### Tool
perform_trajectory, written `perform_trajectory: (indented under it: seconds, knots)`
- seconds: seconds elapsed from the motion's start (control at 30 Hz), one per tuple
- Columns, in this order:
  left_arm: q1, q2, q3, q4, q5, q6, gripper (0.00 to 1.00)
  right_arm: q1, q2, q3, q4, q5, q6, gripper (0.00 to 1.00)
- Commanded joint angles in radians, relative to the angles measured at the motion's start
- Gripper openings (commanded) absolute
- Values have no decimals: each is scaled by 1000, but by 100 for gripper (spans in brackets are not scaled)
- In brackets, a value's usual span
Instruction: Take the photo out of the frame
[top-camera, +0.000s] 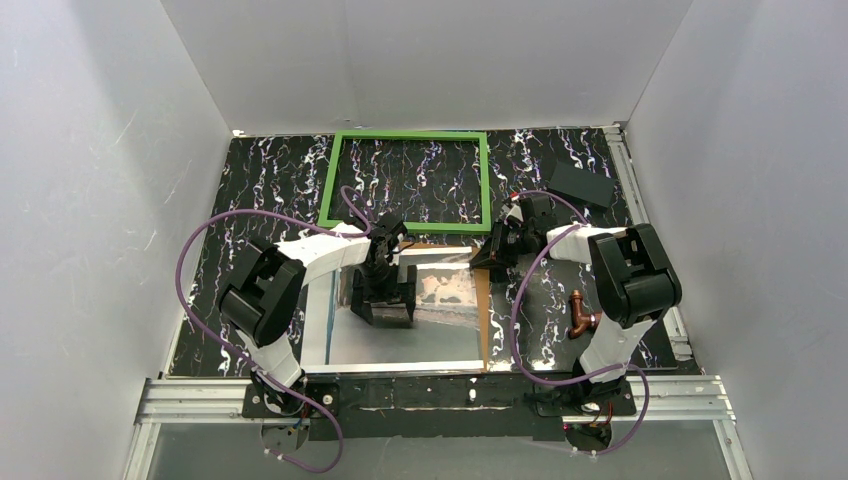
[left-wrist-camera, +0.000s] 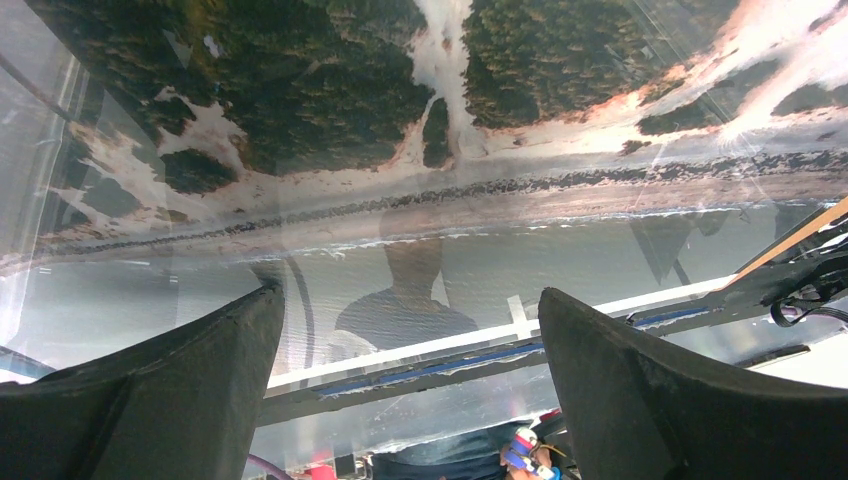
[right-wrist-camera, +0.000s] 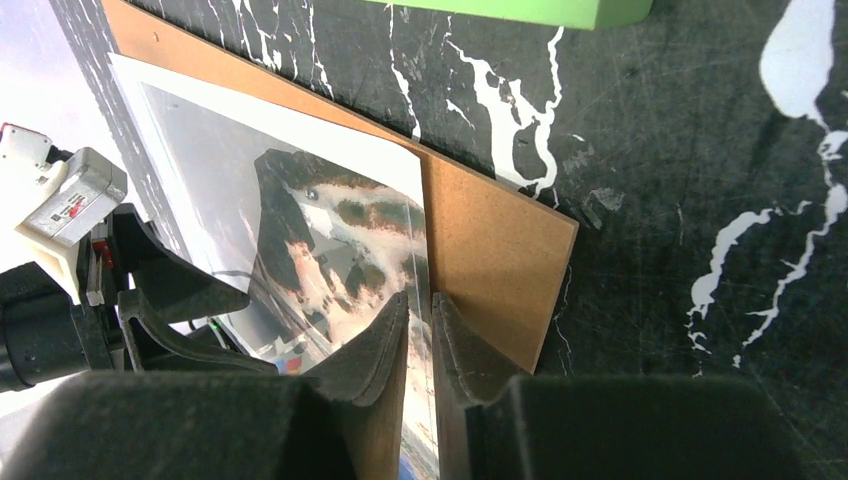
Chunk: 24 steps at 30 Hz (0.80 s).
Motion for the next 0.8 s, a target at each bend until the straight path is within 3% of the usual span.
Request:
perform_trajectory:
  seconds: [0.0, 0.3, 0.5, 0.77]
  knots:
    - [5, 19, -21, -107, -6, -1, 100, -2, 11, -6, 18, -9, -13, 22]
    - [4, 17, -20, -107, -7, -2, 100, -4, 34, -27, 97, -46, 33, 26]
    - [4, 18, -22, -108, -10, -1, 100, -5, 44, -80, 293, -178, 142, 26]
    - [3, 20, -18, -110, -13, 0, 100, -33, 44, -144, 434, -225, 235, 18]
